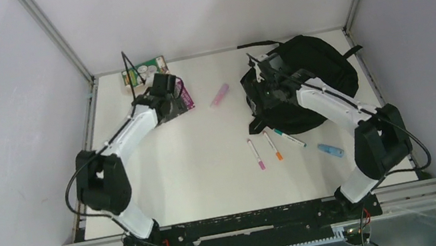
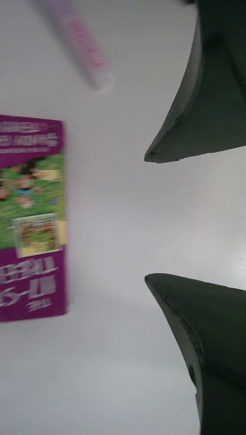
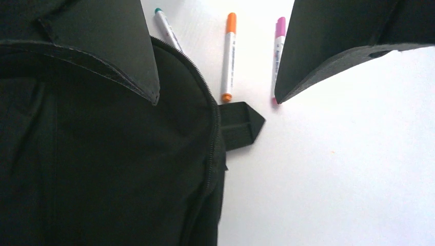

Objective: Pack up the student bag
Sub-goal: Move the book to the center of the board.

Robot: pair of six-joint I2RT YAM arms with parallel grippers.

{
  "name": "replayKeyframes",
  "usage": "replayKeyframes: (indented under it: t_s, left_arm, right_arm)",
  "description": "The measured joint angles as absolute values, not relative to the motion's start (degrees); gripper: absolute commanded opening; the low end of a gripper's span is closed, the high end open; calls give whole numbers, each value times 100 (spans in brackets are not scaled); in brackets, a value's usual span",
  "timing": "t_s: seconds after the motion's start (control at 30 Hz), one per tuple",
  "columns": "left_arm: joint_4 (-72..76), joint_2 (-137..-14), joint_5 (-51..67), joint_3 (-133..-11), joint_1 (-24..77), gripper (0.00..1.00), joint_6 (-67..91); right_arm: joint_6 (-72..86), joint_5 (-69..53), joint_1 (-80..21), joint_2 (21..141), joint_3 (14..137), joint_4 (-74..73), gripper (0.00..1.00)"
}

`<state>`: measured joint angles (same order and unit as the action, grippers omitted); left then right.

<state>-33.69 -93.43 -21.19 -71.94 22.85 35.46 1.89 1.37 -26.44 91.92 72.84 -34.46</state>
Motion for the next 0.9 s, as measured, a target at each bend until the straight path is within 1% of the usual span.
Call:
replayKeyframes:
  t_s: [0.1, 0.23, 0.5, 0.6, 0.67, 0.77, 0.9]
  left_arm:
    - [-3667, -10001, -2449, -8082, 2062, 84, 3288]
    - [-3981, -10958, -2523, -9461, 1588, 84, 2985]
    - [-4783, -13111, -2021, -12562, 875, 81, 2899]
    - [-4858, -13819, -1820, -13327, 790, 79, 3009]
    - [-4866, -14245, -1570, -13581, 714, 77, 3192]
    - [-4875, -14569, -1332, -13583, 644, 74, 3354]
    - [-4849, -14547, -1015, -13205, 567, 72, 3378]
  right_arm:
    - [445, 75, -2698, 8925, 7266, -3295, 90]
    - [744, 51, -2941, 8538, 7081, -3177, 90]
    - [1125, 54, -3579, 7800, 6619, -3258, 90]
    - [1229, 56, -3660, 7603, 6477, -3280, 90]
    - [1280, 106, -3680, 7511, 6335, -3293, 90]
    - [1328, 209, -3680, 7500, 6198, -3339, 90]
    - [1411, 296, -3680, 7494, 5999, -3371, 90]
